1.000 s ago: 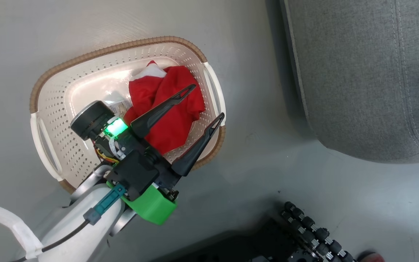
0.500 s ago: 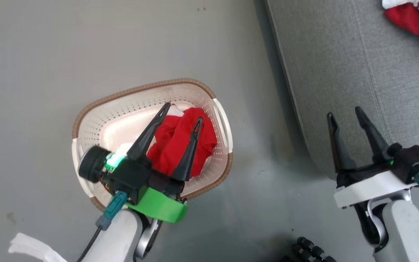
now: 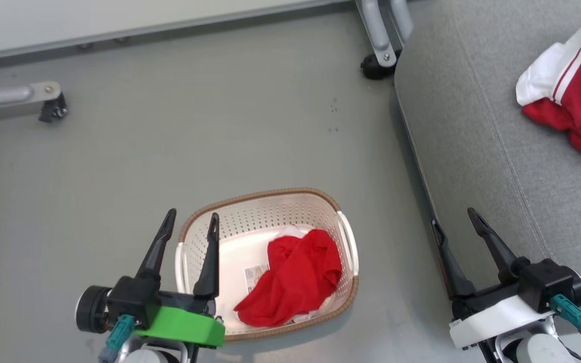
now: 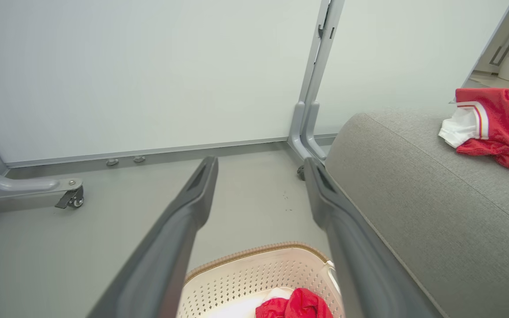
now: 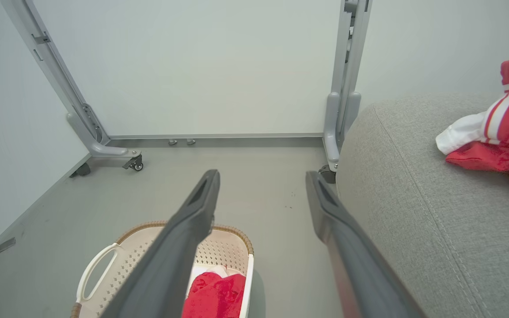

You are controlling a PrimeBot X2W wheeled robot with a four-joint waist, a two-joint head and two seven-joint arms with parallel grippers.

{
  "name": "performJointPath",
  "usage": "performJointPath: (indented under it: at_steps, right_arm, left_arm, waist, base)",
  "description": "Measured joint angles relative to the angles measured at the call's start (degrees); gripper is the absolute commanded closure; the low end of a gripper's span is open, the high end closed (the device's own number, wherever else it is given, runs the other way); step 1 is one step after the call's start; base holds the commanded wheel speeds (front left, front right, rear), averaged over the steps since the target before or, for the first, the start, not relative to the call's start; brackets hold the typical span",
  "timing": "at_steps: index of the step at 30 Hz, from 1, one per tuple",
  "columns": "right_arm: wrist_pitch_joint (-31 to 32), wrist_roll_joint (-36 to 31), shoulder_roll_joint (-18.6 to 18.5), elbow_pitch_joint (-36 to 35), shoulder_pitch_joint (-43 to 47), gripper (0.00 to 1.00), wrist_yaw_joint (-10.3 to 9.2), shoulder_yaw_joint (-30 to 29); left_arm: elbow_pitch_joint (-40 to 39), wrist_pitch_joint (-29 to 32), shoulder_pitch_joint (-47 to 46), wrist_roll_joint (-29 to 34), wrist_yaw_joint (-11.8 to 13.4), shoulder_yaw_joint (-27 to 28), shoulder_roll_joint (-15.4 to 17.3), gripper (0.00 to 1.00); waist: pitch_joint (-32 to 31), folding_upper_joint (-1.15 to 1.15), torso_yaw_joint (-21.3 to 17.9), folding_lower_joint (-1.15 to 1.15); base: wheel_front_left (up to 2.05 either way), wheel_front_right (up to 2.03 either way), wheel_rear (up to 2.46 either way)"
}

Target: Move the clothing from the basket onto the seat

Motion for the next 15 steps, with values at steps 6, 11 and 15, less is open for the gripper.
performJointPath:
  at_steps: [6,11,15]
  right_arm:
    - [0.0,0.5,1.0,-2.4,3.4,0.0,0.0,-1.5]
    - [0.0,-0.4,0.9,-3.4,6.0,0.0,0.0,-2.1]
    - [0.0,-2.0,0.1,-3.0,8.1,0.0,0.0,-0.8]
  left_arm:
    - [-2.6,0.0,4.2,1.0,-0.2,4.4,-0.2,0.0]
    - [-4.4,0.0,9.1,0.9,-0.6,5.2,-0.2,0.0]
    - [-5.0,0.0,13.2,0.6,0.5,5.4,-0.2,0.0]
  waist:
    - [-6.9,0.0,3.2,0.0]
    - [-11.9,0.0,5.4,0.0]
    - [-15.1,0.0,6.4,0.0]
  base:
    - [0.0,0.0,0.0]
    - [0.0,0.0,0.0]
    - [0.0,0.0,0.0]
